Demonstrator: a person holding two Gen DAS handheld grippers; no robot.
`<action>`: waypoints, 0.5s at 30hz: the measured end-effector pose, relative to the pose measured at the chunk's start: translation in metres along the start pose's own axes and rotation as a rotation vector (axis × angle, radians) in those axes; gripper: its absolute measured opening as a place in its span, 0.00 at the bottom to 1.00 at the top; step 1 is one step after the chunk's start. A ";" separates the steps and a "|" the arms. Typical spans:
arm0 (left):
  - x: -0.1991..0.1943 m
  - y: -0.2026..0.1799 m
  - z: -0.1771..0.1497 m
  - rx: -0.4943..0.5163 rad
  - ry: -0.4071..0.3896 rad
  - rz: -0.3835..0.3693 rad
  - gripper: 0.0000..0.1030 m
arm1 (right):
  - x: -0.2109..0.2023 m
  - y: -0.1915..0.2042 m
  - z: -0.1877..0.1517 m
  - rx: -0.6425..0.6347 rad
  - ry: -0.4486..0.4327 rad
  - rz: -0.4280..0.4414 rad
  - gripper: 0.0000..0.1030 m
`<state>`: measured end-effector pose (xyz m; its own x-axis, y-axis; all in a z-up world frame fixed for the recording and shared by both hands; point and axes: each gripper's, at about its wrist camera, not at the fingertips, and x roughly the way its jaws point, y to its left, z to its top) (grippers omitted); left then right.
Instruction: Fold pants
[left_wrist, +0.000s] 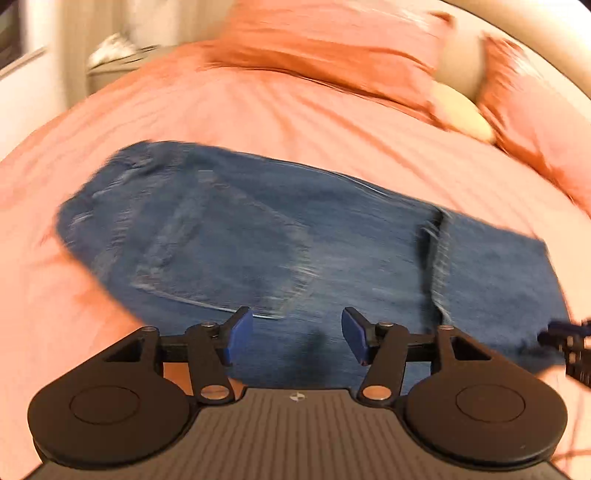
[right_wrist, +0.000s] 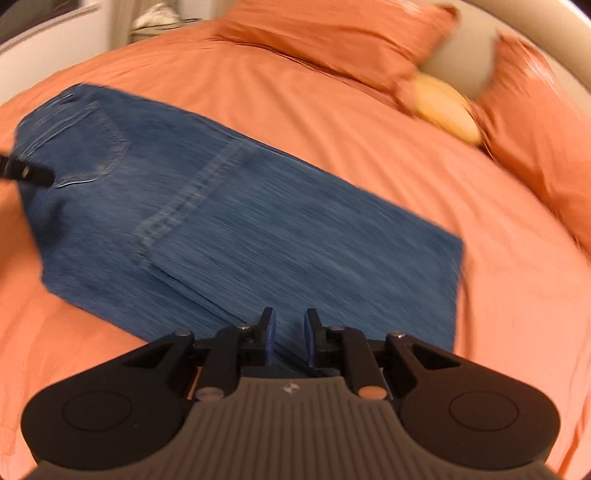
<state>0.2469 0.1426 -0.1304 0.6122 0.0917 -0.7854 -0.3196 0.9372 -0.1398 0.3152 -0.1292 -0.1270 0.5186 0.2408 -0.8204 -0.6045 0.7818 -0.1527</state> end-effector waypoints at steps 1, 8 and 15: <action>-0.003 0.009 0.001 -0.032 -0.009 0.002 0.71 | -0.001 0.009 0.004 -0.025 -0.007 0.002 0.11; 0.000 0.068 0.010 -0.262 -0.014 0.026 0.79 | 0.015 0.047 0.036 -0.143 -0.010 -0.004 0.15; 0.015 0.127 0.009 -0.445 0.008 -0.058 0.80 | 0.036 0.061 0.055 -0.273 0.009 0.009 0.13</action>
<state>0.2226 0.2657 -0.1547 0.6334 0.0393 -0.7729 -0.5660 0.7046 -0.4280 0.3302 -0.0418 -0.1354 0.5077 0.2415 -0.8270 -0.7504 0.5955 -0.2868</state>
